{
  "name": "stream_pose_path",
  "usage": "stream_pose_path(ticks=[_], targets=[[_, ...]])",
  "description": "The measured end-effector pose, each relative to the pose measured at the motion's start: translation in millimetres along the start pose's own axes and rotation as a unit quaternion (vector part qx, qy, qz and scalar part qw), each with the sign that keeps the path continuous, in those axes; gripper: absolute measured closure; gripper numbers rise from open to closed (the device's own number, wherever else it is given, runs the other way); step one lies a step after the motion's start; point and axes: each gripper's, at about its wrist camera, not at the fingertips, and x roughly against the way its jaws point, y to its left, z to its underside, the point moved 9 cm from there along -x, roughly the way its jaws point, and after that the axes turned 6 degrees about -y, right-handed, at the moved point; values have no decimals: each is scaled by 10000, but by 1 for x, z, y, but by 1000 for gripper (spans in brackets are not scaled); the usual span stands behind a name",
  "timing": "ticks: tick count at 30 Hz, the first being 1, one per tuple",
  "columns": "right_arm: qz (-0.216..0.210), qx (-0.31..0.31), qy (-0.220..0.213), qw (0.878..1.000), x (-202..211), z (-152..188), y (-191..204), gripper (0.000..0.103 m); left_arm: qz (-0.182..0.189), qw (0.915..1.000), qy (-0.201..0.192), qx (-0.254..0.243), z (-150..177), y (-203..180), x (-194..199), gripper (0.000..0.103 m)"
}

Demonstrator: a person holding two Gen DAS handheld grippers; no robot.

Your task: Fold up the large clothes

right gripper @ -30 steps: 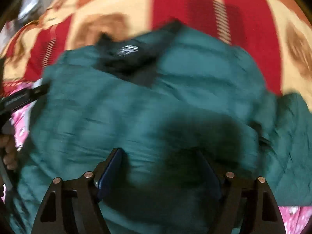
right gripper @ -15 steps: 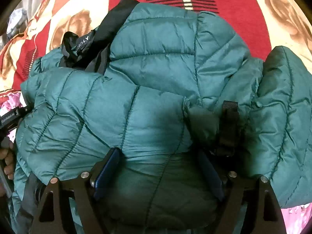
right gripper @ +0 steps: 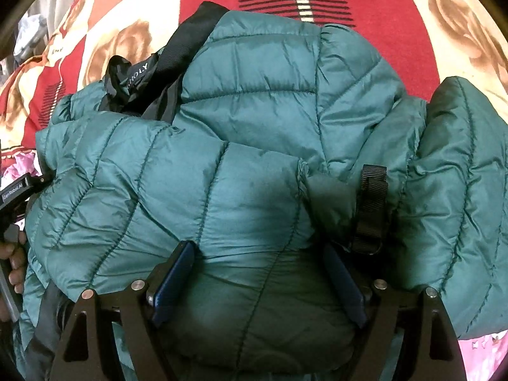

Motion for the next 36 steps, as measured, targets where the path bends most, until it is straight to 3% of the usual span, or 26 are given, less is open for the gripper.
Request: stream_pose_path(ticks=[4,7,9,12,14,15,17,18,22,26,28,30,33,36], targets=[[165,65,288,9994,18,-6,1,23,-59,9996,-254,59,-16,4,50,17],[135,-21,-133,9998,65,-15,3,23,8,9990,-443,3,-23,-2,97,17],[-20,-92,-234,9997,98,-1,7,23,44,9990,-408,-151,-10,-16,123,17],[-233,146,164,9995,126,48,19,23,319,9982,-51,-511,34,-31,152,17],[-289,483,802,9952,130,94,26,22,119,9936,260,-1096,69,-43,157,17],[-304,564,1036,9926,130,112,25,21,-156,9866,470,-1552,91,-43,154,17],[-371,416,760,9955,148,124,18,14,-538,9709,626,-2247,119,-36,145,17],[-402,265,819,9955,152,130,13,12,-491,9683,393,-2419,123,-38,146,17],[-630,145,826,9945,179,150,3,12,-461,9774,199,-2055,123,-25,158,17],[-762,398,900,9922,206,167,-3,12,-503,9767,72,-2084,128,-22,162,17],[-711,502,747,9934,225,160,-20,15,-509,9767,-4,-2087,128,-22,164,17],[-264,417,391,9980,242,141,-56,14,-525,9767,-77,-2077,128,-21,163,17],[508,-381,-3,9980,262,111,-139,14,-596,9759,-155,-2092,126,-20,163,17],[1095,-1208,-497,9854,281,79,-222,14,-586,9764,-178,-2071,126,-19,162,17]])
